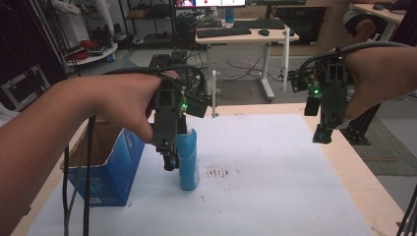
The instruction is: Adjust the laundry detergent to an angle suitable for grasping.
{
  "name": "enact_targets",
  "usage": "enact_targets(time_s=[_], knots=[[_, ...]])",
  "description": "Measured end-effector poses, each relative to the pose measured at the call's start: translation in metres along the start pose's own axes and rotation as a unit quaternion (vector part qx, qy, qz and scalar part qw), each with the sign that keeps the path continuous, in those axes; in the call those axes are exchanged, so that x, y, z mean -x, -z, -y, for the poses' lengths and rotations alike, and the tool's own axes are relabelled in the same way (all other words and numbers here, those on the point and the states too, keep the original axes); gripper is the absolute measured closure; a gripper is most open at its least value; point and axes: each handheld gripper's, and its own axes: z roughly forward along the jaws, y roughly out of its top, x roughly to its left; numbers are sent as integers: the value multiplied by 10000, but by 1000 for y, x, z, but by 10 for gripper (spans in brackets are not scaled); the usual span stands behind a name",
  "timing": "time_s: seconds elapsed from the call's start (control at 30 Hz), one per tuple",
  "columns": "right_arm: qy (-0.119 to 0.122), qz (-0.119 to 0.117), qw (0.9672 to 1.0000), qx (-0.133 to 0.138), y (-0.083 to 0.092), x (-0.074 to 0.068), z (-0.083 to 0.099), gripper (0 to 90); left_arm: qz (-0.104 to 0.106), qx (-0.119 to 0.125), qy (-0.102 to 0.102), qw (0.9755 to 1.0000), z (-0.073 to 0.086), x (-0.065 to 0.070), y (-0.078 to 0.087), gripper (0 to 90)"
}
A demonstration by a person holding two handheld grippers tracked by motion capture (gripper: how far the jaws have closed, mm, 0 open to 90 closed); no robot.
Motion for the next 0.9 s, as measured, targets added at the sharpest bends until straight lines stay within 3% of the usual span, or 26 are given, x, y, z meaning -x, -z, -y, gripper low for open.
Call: enact_targets(time_s=[0.4,0.63,0.9], knots=[[-4,39,10000,42,0,1,1,120,83,-29,5,10000,5,4,0,17],[-39,33,10000,1,-1,1,-1,120,14,40,-30,10000,4,3,3,17],[-41,51,10000,-35,-2,1,-1,120,19,-46,-24,10000,0,3,0,17]])
